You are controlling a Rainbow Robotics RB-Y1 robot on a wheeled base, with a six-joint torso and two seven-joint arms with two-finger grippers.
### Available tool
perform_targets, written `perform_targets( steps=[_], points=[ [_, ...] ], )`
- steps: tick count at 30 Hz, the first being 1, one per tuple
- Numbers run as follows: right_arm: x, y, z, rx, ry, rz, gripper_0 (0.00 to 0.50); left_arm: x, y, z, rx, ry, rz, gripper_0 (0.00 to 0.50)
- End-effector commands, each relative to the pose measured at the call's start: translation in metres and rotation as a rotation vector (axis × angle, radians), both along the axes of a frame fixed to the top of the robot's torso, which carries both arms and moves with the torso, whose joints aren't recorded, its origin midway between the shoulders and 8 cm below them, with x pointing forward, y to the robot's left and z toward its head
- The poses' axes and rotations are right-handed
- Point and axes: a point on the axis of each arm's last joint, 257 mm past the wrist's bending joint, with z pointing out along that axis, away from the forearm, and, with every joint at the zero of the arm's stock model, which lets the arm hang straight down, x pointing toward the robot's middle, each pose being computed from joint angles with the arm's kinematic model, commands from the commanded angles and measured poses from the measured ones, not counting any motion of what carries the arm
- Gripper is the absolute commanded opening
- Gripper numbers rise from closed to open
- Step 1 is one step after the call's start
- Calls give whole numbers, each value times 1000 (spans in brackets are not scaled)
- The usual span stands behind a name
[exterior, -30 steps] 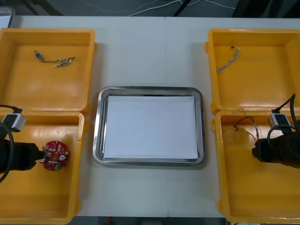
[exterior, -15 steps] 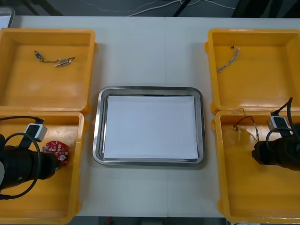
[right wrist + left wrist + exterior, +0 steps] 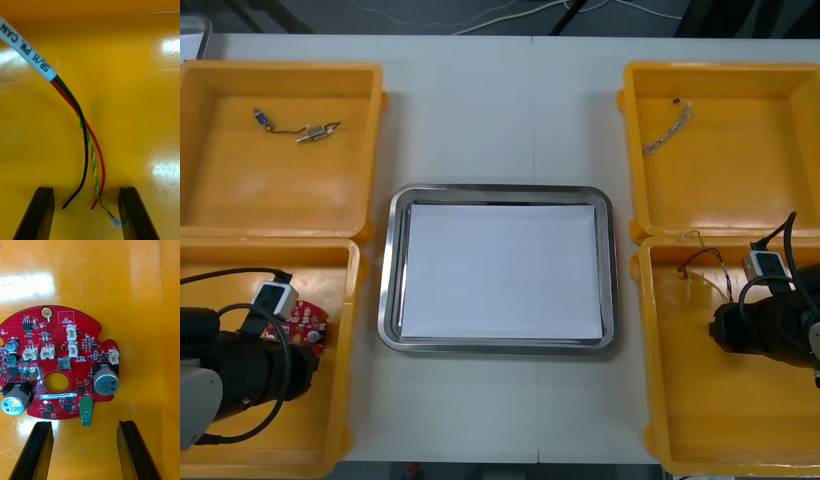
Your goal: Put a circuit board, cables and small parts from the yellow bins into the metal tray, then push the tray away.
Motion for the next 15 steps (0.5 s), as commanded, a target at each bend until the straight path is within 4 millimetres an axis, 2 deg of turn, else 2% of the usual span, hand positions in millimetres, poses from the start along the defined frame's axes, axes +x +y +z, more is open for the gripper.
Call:
perform_targets(
  steps=[1,7,8,9,11,12,14,15],
  points=[
    [-13,7,-15,-5,27,37,500,-5,-12,3,5,-21,-29,500],
    [-12,6,-17,-9,28,31,500,-3,-12,3,24,-25,-31,500],
    [-13,6,-17,-7,28,31,468,-2,-12,3,30,-27,-33,500],
    [-13,6,-17,-7,28,31,313,-2,-11,3,35,-26,-34,500],
    [-12,6,-17,-9,28,31,158,-2,-10,3,37,-25,-34,500],
    [-12,5,-17,-10,27,31,60,-1,-11,2,38,-26,-37,500],
    [-12,5,-16,-11,25,32,0,0,-12,2,40,-27,-38,500],
    [-11,4,-15,-13,23,30,0,0,-12,2,39,-26,-39,500]
  ],
)
